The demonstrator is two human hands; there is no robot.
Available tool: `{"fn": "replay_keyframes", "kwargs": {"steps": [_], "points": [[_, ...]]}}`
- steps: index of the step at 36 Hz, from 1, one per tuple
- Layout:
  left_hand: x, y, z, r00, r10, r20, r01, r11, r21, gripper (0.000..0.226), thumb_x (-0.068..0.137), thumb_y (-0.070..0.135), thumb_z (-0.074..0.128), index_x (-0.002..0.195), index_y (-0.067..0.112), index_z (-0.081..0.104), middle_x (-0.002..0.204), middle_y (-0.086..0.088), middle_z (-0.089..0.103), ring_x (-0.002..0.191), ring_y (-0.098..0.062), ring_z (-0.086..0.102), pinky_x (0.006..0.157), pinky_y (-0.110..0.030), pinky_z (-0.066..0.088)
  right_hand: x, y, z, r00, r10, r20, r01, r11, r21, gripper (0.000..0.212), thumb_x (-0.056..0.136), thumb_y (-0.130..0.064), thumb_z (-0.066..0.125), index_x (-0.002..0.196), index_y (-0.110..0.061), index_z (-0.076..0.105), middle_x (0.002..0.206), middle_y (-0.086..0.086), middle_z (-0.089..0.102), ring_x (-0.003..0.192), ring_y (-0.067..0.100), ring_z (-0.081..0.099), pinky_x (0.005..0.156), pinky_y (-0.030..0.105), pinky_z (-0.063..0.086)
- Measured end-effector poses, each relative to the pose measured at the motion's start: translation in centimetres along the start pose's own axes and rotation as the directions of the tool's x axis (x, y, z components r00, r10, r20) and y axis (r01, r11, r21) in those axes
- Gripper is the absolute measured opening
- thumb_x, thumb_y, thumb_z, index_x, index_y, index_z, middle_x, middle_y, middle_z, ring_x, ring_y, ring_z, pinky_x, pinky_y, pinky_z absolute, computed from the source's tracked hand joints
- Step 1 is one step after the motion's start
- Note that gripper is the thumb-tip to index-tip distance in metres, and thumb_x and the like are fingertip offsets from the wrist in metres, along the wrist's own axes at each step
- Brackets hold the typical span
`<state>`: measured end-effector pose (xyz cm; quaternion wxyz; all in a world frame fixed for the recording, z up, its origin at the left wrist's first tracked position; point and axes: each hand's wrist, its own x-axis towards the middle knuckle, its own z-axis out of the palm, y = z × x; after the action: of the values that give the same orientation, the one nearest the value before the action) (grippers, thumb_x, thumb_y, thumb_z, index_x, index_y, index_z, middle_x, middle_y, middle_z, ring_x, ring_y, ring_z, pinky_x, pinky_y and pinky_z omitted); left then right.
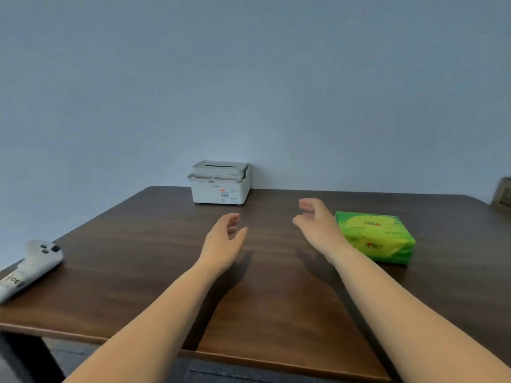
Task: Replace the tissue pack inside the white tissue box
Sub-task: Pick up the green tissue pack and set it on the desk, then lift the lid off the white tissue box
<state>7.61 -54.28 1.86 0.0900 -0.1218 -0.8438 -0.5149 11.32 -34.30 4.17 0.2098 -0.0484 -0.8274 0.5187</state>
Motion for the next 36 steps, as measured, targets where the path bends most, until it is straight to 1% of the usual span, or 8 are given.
{"fn": "replay_keyframes", "kwargs": {"steps": [5, 10, 16, 19, 22, 27, 31, 36], "points": [[3.0, -3.0, -3.2, 0.993, -0.07, -0.091, 0.072, 0.997, 0.011, 0.043, 0.091, 0.026, 0.059, 0.132, 0.022, 0.047, 0.131, 0.006, 0.056, 0.117, -0.013, 0.055, 0.103, -0.034, 0.044, 2.8, -0.3, 5.8, 0.989, 0.082, 0.124, -0.087, 0.996, 0.036, 0.051, 0.089, -0.021, 0.056, 0.138, -0.019, 0.041, 0.141, -0.002, 0.048, 0.127, 0.016, 0.047, 0.1, 0.031, 0.039], [8.1, -5.7, -5.3, 0.98, -0.116, -0.164, 0.114, 0.993, -0.022, 0.054, 0.092, 0.018, 0.056, 0.141, 0.015, 0.033, 0.129, -0.004, 0.052, 0.117, -0.02, 0.054, 0.096, -0.029, 0.04, 7.6, -0.6, 10.5, 0.979, 0.133, 0.157, -0.148, 0.985, 0.087, 0.065, 0.086, -0.034, 0.064, 0.143, -0.02, 0.036, 0.146, 0.0, 0.044, 0.13, 0.019, 0.045, 0.1, 0.031, 0.039], [15.0, -7.5, -6.2, 0.974, -0.14, -0.179, 0.143, 0.99, 0.004, 0.071, 0.089, 0.023, 0.059, 0.148, 0.015, 0.02, 0.151, -0.009, 0.033, 0.135, -0.026, 0.04, 0.107, -0.038, 0.037, 13.1, 0.1, 15.7, 0.984, 0.068, 0.164, -0.099, 0.977, 0.188, 0.078, 0.083, -0.033, 0.07, 0.147, -0.025, 0.026, 0.151, 0.004, 0.035, 0.138, 0.018, 0.034, 0.096, 0.025, 0.032], [17.8, -8.4, -6.3, 0.972, -0.176, -0.157, 0.176, 0.984, -0.013, 0.077, 0.09, 0.024, 0.058, 0.151, 0.016, 0.011, 0.157, -0.01, 0.023, 0.139, -0.027, 0.035, 0.112, -0.041, 0.033, 15.8, 0.7, 17.6, 0.992, 0.054, 0.113, -0.072, 0.985, 0.155, 0.078, 0.083, -0.032, 0.07, 0.148, -0.024, 0.025, 0.152, 0.004, 0.034, 0.139, 0.022, 0.035, 0.101, 0.029, 0.035], [20.0, -9.4, -6.1, 0.972, -0.198, -0.129, 0.198, 0.98, -0.011, 0.075, 0.091, 0.022, 0.057, 0.151, 0.015, 0.012, 0.156, -0.009, 0.024, 0.139, -0.027, 0.035, 0.107, -0.035, 0.033, 17.8, 1.5, 18.6, 0.997, 0.047, 0.054, -0.052, 0.994, 0.101, 0.063, 0.085, -0.031, 0.067, 0.139, -0.028, 0.035, 0.145, 0.005, 0.042, 0.132, 0.025, 0.043, 0.094, 0.03, 0.04], [22.4, -10.7, -5.6, 0.97, -0.215, -0.114, 0.212, 0.976, -0.042, 0.062, 0.091, 0.018, 0.055, 0.146, 0.016, 0.026, 0.148, -0.009, 0.034, 0.128, -0.026, 0.044, 0.089, -0.026, 0.035, 20.0, 2.1, 19.1, 1.0, 0.018, 0.005, -0.018, 1.0, -0.02, 0.034, 0.093, -0.024, 0.054, 0.124, -0.027, 0.042, 0.122, 0.008, 0.055, 0.091, 0.021, 0.052, 0.071, 0.031, 0.043], [23.3, -11.7, -5.4, 0.963, -0.232, -0.136, 0.224, 0.972, -0.074, 0.059, 0.092, 0.019, 0.052, 0.144, 0.018, 0.025, 0.144, -0.007, 0.041, 0.112, -0.019, 0.049, 0.086, -0.029, 0.039, 20.6, 2.1, 19.2, 1.0, -0.02, -0.003, 0.02, 0.995, -0.099, 0.021, 0.095, -0.022, 0.051, 0.114, -0.021, 0.043, 0.11, 0.004, 0.053, 0.091, 0.022, 0.052, 0.062, 0.029, 0.041], [22.8, -11.3, -5.2, 0.965, -0.233, -0.117, 0.225, 0.971, -0.079, 0.061, 0.093, 0.02, 0.051, 0.147, 0.018, 0.023, 0.145, -0.003, 0.044, 0.119, -0.021, 0.05, 0.086, -0.028, 0.038, 20.3, 1.8, 18.6, 0.999, -0.037, 0.002, 0.037, 0.989, -0.146, 0.009, 0.095, -0.019, 0.05, 0.1, -0.017, 0.043, 0.102, 0.004, 0.055, 0.086, 0.02, 0.051, 0.052, 0.021, 0.033]]}}
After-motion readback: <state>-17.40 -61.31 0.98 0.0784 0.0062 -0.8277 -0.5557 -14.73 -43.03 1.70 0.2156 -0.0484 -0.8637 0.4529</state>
